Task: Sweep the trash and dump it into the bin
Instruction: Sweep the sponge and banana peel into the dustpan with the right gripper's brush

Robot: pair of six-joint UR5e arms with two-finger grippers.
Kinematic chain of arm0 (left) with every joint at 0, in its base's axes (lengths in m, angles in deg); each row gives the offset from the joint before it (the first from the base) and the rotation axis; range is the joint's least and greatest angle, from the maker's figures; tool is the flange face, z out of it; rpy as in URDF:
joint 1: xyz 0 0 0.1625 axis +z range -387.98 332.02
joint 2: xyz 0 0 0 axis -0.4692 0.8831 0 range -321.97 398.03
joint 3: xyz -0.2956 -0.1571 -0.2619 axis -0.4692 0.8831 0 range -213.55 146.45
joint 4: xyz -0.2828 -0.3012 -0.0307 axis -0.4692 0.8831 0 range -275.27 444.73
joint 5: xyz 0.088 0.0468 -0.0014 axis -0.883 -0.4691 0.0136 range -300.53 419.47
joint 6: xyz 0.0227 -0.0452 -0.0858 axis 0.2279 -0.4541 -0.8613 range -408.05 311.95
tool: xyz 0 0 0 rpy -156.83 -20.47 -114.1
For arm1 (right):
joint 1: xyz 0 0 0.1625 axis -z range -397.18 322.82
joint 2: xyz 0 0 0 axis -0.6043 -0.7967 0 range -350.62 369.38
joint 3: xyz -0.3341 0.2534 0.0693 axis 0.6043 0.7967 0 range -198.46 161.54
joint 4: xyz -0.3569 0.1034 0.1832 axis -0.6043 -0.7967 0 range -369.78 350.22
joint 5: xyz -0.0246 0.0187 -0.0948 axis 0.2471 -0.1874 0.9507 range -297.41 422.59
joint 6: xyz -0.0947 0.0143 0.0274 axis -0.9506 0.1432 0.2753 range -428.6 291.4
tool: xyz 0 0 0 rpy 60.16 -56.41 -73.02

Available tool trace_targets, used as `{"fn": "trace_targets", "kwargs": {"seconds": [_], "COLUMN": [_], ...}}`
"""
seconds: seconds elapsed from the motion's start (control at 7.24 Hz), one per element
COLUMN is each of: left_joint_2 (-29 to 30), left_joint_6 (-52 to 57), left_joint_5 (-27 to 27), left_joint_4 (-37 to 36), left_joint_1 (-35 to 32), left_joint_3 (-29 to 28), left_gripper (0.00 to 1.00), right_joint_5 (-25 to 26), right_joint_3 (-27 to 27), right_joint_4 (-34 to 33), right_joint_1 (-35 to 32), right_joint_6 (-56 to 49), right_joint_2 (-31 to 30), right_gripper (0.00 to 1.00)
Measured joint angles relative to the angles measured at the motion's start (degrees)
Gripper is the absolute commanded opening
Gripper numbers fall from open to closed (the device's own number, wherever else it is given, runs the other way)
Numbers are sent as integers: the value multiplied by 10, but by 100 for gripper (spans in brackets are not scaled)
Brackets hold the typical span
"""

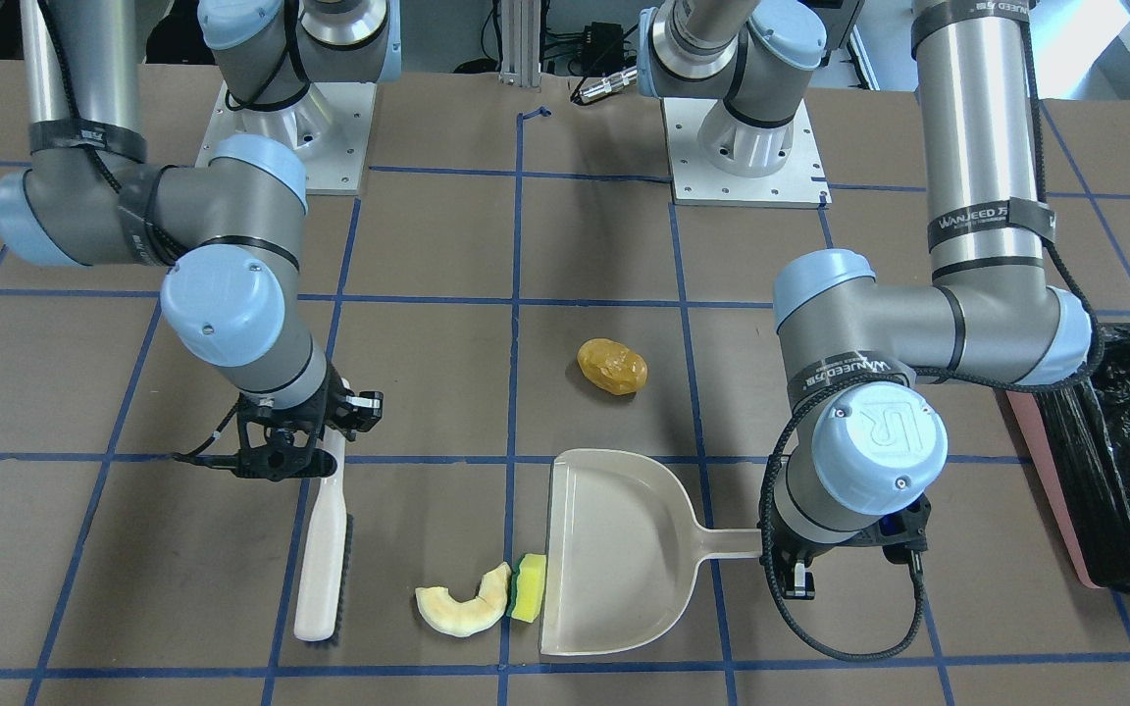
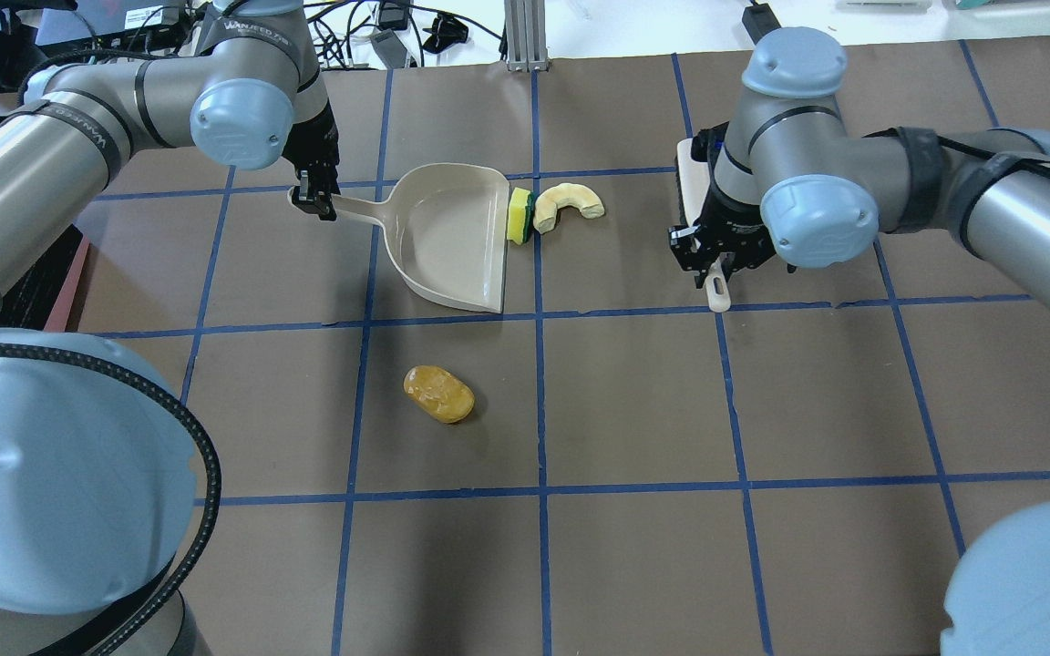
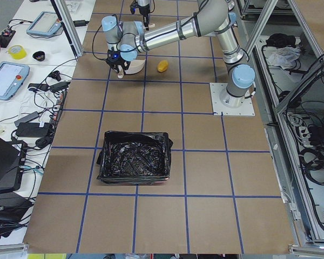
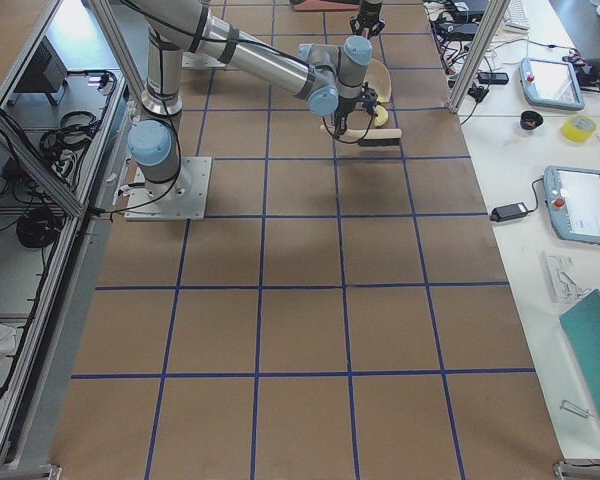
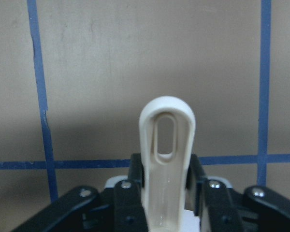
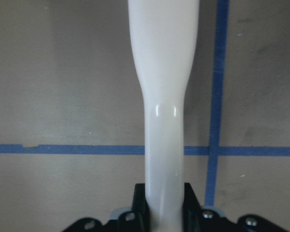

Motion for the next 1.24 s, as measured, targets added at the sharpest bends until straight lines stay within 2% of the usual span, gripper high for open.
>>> {"fn": "trace_targets", "kwargs": {"seconds": [0.55, 1.24], "left_joint_2": [0, 2], "left_joint_6": [-4, -9], "left_joint_5": [7, 12], "left_joint_4": [-9, -11], "left_joint_1": [0, 0], "left_joint_3": [-3, -1], "left_gripper": [0, 0], "right_joint_5": [-1, -34], "right_joint_3": [78, 85], "right_joint_4": [50, 50], "right_joint_1": [-45, -107], "right_joint_6": [63, 119], "right_joint_2": [64, 76], "right_gripper": [11, 10]}}
